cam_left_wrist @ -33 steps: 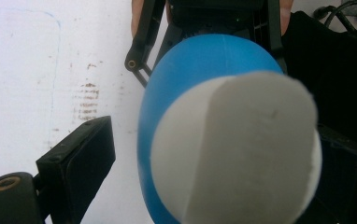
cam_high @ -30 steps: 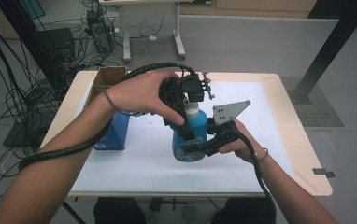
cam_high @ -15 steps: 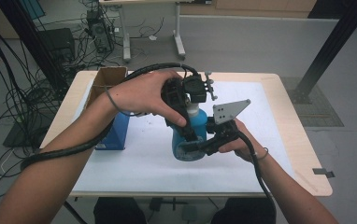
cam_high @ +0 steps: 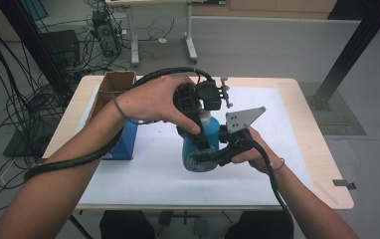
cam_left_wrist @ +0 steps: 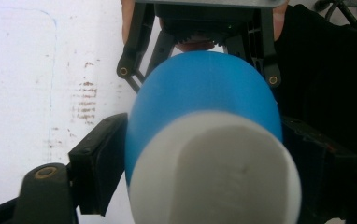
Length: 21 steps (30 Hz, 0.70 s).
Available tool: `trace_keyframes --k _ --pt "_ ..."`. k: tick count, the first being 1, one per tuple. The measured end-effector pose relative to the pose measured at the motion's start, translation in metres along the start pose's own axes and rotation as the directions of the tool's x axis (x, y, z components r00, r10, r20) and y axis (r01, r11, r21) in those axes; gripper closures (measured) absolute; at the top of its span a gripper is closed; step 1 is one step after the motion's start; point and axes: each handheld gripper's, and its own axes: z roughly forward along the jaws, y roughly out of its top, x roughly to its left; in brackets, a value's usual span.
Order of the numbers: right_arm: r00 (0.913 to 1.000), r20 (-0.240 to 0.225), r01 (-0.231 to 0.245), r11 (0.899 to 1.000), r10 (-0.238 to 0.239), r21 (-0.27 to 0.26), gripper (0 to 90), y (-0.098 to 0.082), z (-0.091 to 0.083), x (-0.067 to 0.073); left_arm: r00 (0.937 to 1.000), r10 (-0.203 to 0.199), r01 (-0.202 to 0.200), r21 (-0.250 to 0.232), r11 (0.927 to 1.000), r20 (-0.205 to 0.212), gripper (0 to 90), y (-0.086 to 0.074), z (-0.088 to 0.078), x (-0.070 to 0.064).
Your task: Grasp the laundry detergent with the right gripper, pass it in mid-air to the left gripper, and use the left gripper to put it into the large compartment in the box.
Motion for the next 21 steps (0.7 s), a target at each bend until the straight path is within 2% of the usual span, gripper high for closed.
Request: trace_keyframes --k 6,10,17,21 --pt "1.0 -0.002 -0.002 1.0 0.002 0.003 43.4 -0.0002 0.0015 0.0 0.9998 -0.013 0.013 0.003 0.9999 0.012 25.3 0.0009 0.0009 0.0004" --pt "1.0 -0.004 -0.004 1.0 0.004 0.006 43.4 -0.0004 0.0022 -0.0002 0.9999 0.003 -0.003 0.009 1.0 0.017 29.7 0.002 0.0008 0.0005" --pt "1.0 -0.005 -0.002 1.0 0.002 0.008 43.4 -0.0003 0.0025 0.0004 1.0 0.001 -0.001 0.016 0.9999 0.005 36.8 0.0025 0.0001 0.0013" --pt "1.0 -0.009 -0.002 1.0 0.002 0.009 43.4 -0.0002 0.0023 0.0005 1.0 0.004 -0.004 0.017 0.9999 0.005 37.2 0.0026 0.0001 0.001"
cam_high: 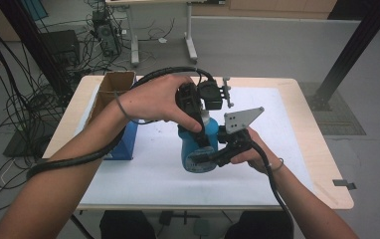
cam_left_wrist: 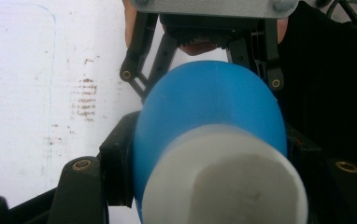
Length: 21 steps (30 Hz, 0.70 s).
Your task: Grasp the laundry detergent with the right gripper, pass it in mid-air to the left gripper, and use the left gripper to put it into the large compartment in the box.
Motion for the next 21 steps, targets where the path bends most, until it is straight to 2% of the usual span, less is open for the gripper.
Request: trace_keyframes --k 10,21 --pt "1.0 -0.004 0.001 1.0 -0.001 -0.001 43.4 -0.0003 0.0002 0.001 0.9999 -0.015 0.015 -0.004 0.9999 -0.001 37.3 0.0008 0.0007 -0.0019" --pt "1.0 -0.004 0.005 1.0 -0.005 -0.004 43.5 0.0004 -0.0016 0.0017 0.9999 -0.012 0.012 -0.004 0.9999 -0.01 37.3 0.0024 -0.0007 -0.0038"
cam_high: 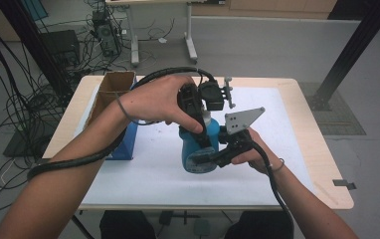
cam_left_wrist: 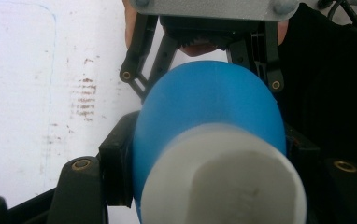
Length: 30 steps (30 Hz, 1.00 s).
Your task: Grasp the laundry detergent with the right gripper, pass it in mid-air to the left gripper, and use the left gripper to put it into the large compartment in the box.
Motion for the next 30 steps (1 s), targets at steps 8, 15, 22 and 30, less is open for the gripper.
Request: trace_keyframes --k 8,15,22,30 --pt "1.0 0.003 0.002 1.0 -0.002 -0.001 43.5 0.0001 -0.0011 0.0009 1.0 0.001 -0.001 -0.002 1.0 -0.005 37.3 0.0008 -0.0002 -0.0011" --pt "1.0 0.005 0.005 1.0 -0.005 -0.001 43.5 0.0002 -0.0004 0.0018 0.9999 0.01 -0.01 0.003 0.9999 -0.006 37.3 0.0003 -0.0004 -0.002" --pt "1.0 0.005 0.003 1.0 -0.003 0.003 43.5 0.0001 0.0001 0.0021 1.0 0.008 -0.008 0.003 1.0 -0.005 37.3 -0.0006 0.0004 -0.0018" --pt "1.0 0.004 0.0 1.0 0.0 0.002 43.5 -0.0004 0.0004 0.0017 1.0 0.009 -0.009 0.0 1.0 -0.004 37.3 -0.0005 0.0007 -0.0016"
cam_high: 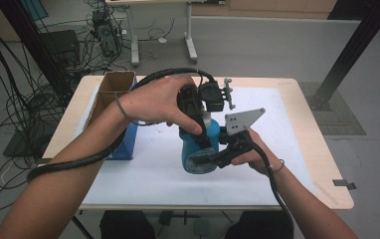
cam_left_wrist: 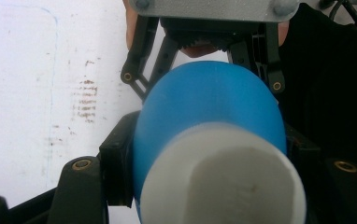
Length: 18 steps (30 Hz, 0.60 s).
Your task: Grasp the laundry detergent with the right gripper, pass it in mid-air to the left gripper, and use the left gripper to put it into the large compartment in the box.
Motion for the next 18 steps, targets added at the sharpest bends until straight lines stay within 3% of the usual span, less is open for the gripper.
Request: trace_keyframes --k 18 --pt "1.0 -0.002 0.0 1.0 0.0 -0.001 43.5 -0.0006 0.0003 -0.0005 1.0 -0.003 0.003 -0.002 1.0 -0.005 37.3 0.0004 0.0009 -0.0006"
